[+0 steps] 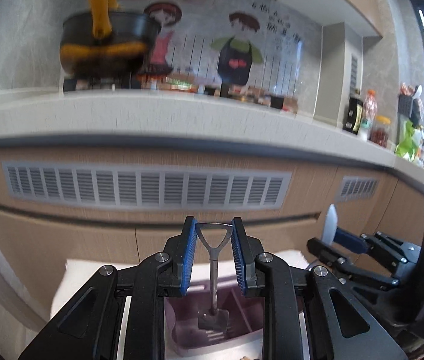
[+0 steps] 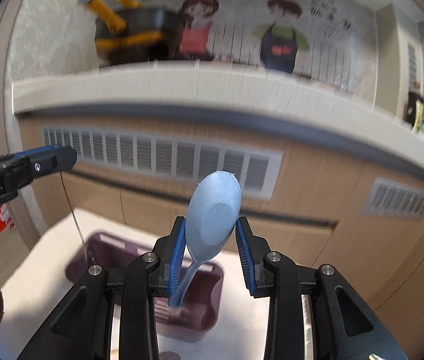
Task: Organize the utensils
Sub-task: 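Lower the spatula and blue spoon into the maroon caddy and open both grippers, then reach the right gripper to the clear plastic ladle and grasp its handle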
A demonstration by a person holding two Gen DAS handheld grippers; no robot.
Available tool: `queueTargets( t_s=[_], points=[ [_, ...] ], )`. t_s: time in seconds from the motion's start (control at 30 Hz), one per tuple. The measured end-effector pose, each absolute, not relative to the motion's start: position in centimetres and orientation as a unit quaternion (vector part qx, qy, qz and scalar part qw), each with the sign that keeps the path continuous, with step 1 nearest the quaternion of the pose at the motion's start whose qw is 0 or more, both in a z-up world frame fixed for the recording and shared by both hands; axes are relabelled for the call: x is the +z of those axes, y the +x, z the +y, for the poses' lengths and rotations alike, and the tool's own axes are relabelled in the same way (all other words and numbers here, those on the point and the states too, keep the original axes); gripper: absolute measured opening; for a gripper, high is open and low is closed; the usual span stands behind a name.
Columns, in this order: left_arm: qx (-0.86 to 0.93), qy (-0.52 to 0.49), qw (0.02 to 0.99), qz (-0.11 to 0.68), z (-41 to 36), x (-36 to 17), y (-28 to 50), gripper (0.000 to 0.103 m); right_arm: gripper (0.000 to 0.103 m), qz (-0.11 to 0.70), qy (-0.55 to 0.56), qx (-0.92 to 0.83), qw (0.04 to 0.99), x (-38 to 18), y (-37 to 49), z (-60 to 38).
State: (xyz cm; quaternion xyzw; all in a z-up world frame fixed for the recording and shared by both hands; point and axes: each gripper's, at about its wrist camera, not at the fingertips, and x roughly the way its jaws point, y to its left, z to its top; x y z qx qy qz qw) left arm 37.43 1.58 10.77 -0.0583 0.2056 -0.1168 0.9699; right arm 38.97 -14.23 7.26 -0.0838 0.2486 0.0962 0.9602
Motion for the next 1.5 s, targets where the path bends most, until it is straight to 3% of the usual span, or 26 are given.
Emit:
queueTargets(
  t_s=[0.3, 0.37, 0.4, 0.53, 0.7, 0.93, 1.27, 1.5],
  points=[
    [-0.113, -0.062, 0.953, 0.272, 0.9, 4.8, 39.5, 0.026, 0.034, 0.312, -0.086, 0.115, 0.939, 2.3, 40.4, -13.5],
    [-0.116, -0.066, 0.949, 0.286, 0.9, 4.2, 39.7, 0.042, 0.044, 0.314, -0.092, 0.116, 0.938, 2.2, 40.1, -13.4],
    [-0.116, -0.07, 0.947, 0.291, 1.0, 3.9, 39.8, 0.057, 0.053, 0.311, -0.091, 0.116, 0.939, 2.4, 39.7, -13.4],
    [-0.111, -0.08, 0.951, 0.278, 1.8, 4.5, 38.1, 0.06, 0.078, 0.277, -0.096, 0.106, 0.95, 4.1, 37.2, -14.3],
    [-0.095, -0.089, 0.953, 0.273, 3.0, 5.6, 35.2, 0.069, 0.095, 0.258, -0.109, 0.089, 0.956, 5.5, 33.6, -15.2],
    [-0.082, -0.068, 0.95, 0.293, 3.1, 4.2, 29.8, 0.082, 0.096, 0.311, -0.122, 0.077, 0.939, 2.9, 30.9, -15.8],
    [-0.08, -0.039, 0.921, 0.379, 2.7, -2.5, 24.6, 0.082, 0.102, 0.389, -0.091, 0.054, 0.915, -2.9, 29.3, -15.9],
    [-0.041, -0.035, 0.919, 0.39, 4.5, -4.3, 22.4, 0.085, 0.101, 0.428, -0.045, 0.026, 0.902, -5.2, 31.7, -14.0]
  ],
)
